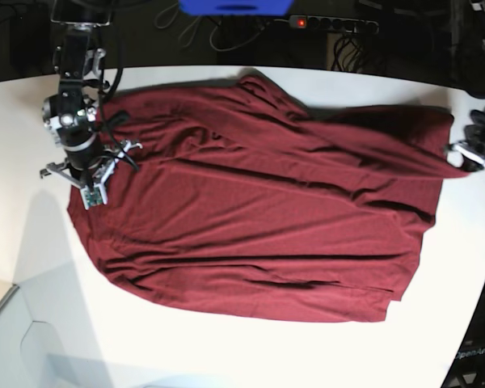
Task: Layout the t-shirt on the table in an organized manner, then fold the t-shirt properly
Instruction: 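Pull the grasped shoulder with the left gripper away from the right gripper, then release the shirt and lift the left gripper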
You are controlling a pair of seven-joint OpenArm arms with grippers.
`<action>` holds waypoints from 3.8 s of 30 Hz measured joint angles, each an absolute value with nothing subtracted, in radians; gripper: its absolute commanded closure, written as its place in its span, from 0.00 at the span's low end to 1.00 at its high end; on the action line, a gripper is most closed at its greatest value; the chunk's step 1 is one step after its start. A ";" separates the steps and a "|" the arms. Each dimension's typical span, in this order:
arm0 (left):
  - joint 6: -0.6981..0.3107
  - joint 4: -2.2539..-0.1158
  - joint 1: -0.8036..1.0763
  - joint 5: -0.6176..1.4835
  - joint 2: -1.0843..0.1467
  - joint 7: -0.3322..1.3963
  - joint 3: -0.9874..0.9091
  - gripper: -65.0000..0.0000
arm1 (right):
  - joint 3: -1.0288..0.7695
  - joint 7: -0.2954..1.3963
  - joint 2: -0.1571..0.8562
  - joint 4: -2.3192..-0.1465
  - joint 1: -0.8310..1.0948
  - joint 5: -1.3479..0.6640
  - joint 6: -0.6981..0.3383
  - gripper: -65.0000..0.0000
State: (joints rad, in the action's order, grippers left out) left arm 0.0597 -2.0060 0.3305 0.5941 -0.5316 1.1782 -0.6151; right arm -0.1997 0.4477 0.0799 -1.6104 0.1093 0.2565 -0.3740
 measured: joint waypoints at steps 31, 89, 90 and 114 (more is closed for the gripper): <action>0.060 -2.003 0.535 0.613 -0.387 1.177 -0.772 1.00 | -0.207 0.364 0.118 -1.394 0.053 0.249 -0.370 1.00; 0.071 -1.673 0.088 0.598 -0.319 1.181 -0.636 1.00 | -0.248 0.369 0.149 -1.297 -0.062 0.257 -0.371 1.00; 0.073 -1.639 0.085 0.579 -0.319 1.184 -0.595 1.00 | -0.249 0.366 0.149 -1.298 -0.059 0.255 -0.370 1.00; 0.061 -1.063 -0.162 0.200 -0.319 0.657 -0.416 1.00 | -0.249 0.362 0.152 -1.297 -0.061 0.257 -0.371 1.00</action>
State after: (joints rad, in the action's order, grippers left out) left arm 0.0608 -1.0626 -0.1616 0.2005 -0.3187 0.6567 -0.4160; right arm -0.2485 0.3622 0.1520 -1.2972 -0.0608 0.2573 -0.3706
